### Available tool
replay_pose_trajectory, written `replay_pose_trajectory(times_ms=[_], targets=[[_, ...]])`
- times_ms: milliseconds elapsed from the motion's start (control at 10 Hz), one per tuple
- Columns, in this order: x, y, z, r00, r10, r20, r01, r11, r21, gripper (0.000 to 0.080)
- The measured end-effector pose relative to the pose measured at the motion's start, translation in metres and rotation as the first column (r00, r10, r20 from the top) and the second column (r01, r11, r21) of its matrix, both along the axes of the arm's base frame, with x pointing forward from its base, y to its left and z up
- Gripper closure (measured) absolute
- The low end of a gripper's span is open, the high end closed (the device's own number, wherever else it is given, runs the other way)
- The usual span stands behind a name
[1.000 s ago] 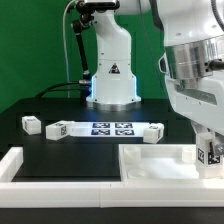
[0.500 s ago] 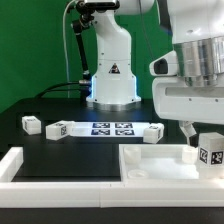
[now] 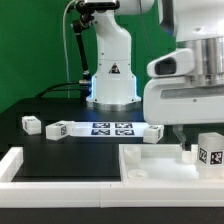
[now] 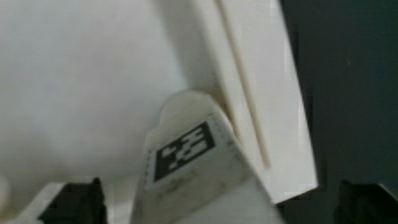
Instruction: Assemble square table
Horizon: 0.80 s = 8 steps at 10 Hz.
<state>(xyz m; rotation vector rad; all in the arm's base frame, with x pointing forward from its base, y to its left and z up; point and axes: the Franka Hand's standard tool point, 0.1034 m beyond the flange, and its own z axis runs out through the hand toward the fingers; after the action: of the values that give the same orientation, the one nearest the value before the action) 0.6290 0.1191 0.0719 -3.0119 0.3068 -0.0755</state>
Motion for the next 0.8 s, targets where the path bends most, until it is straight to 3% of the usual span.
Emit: replay_pose_trajectory(times_ms=[100, 400, 500, 600, 700, 800], targets=[[0.0006, 0.0012, 0.0020, 0.989, 0.145, 0.016, -0.144, 0.989, -0.022, 0.0150], [0.0004, 0.0008, 0.0011, 0.988, 0.152, 0.016, -0.152, 0.988, -0.022, 0.0150], [0.0003, 0.0006, 0.0008, 0.988, 0.151, 0.015, -0.151, 0.988, -0.022, 0.0254], [0.0001, 0.0008, 0.0005, 0.996, 0.088, 0.009, -0.088, 0.996, -0.017, 0.0254], [0.0000, 0.0008, 0.0002, 0.999, 0.032, 0.004, -0.032, 0.999, -0.013, 0.0443], [-0.0003, -0.0015, -0.0007, 0.999, -0.036, -0.004, 0.036, 0.999, -0.011, 0.0443]])
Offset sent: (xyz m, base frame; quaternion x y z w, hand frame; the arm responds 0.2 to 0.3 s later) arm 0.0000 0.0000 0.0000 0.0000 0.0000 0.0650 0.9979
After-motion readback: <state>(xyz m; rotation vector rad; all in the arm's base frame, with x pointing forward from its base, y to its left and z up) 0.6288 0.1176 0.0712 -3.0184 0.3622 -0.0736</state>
